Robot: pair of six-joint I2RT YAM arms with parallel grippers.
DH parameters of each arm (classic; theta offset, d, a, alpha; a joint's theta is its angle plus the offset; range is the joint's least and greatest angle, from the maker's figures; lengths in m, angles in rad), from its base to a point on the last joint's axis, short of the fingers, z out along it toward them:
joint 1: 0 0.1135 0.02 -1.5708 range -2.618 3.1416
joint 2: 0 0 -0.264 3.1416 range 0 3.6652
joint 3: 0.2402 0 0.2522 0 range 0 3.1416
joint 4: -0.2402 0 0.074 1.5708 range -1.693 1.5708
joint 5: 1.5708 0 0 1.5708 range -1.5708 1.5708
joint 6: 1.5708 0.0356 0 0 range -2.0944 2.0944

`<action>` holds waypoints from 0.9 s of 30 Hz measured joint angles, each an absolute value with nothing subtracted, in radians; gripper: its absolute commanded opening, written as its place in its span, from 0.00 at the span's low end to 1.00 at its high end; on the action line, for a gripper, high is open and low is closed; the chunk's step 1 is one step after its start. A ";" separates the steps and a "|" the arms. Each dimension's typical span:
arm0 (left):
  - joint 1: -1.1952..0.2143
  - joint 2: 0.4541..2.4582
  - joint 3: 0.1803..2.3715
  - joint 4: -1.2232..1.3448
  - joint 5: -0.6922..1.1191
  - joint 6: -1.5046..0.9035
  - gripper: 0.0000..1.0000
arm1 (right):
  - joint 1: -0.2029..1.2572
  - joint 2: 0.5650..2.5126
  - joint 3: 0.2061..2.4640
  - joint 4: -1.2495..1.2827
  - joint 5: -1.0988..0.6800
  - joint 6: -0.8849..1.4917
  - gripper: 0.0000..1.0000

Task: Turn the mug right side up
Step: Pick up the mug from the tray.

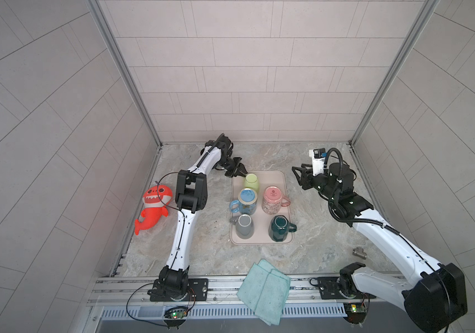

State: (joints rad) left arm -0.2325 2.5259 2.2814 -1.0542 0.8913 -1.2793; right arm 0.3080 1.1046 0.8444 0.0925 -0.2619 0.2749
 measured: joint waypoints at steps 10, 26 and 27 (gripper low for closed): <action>-0.237 2.520 2.224 -0.921 0.927 -1.331 0.00 | 0.308 1.103 0.842 0.093 -0.254 0.285 0.48; -0.265 2.502 2.191 -0.699 0.923 -1.421 0.00 | 0.307 1.103 0.826 0.094 -0.254 0.298 0.48; -0.266 2.502 2.191 -0.689 0.922 -1.424 0.00 | 0.307 1.103 0.826 0.093 -0.254 0.298 0.48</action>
